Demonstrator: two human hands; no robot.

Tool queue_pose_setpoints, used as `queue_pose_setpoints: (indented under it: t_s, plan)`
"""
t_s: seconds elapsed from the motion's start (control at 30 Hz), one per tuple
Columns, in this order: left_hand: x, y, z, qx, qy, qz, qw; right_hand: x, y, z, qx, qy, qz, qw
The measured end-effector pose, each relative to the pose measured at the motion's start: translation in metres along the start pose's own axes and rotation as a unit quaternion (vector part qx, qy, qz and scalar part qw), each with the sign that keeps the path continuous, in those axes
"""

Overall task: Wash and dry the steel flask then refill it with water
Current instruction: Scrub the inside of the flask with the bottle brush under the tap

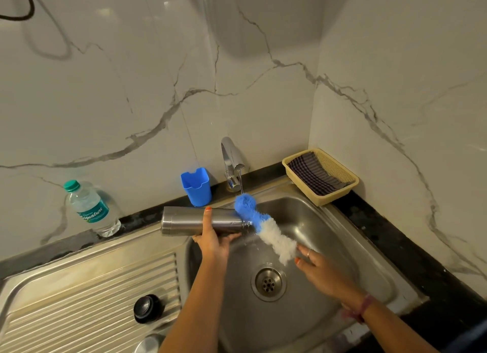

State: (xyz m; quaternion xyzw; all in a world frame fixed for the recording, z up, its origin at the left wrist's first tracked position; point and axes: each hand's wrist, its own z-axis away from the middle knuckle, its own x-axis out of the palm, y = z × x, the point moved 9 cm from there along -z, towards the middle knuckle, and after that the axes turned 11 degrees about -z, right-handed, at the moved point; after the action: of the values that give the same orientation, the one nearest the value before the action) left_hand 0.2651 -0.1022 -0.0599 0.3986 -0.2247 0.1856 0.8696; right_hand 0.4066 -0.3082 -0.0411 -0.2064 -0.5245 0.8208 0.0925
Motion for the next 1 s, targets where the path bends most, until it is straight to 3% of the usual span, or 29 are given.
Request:
queue_pose_setpoints:
  t_s: [0.13,0.27,0.37,0.5,0.73,1.0]
  plan:
    - [-0.001,0.002,-0.003,-0.007,-0.008,0.007,1.000,-0.004,0.022,0.001,0.054,-0.017,-0.023,0.998]
    - [0.005,-0.007,0.005,-0.018,-0.028,0.010,0.999,0.000,-0.003,-0.016,0.023,0.007,-0.065,0.998]
    - [0.009,-0.008,0.005,-0.020,-0.030,0.025,0.999,-0.002,-0.020,-0.025,-0.031,0.061,-0.016,0.998]
    - [0.009,-0.003,0.000,-0.011,-0.022,0.019,1.000,0.002,-0.024,-0.011,-0.065,0.071,0.017,0.995]
    - [0.008,-0.005,0.000,-0.014,-0.024,0.008,1.000,-0.009,-0.027,-0.018,-0.054,0.118,0.053,0.990]
    - [0.001,-0.001,-0.004,-0.003,-0.012,-0.001,1.000,-0.017,-0.033,-0.020,-0.053,0.089,0.095,0.990]
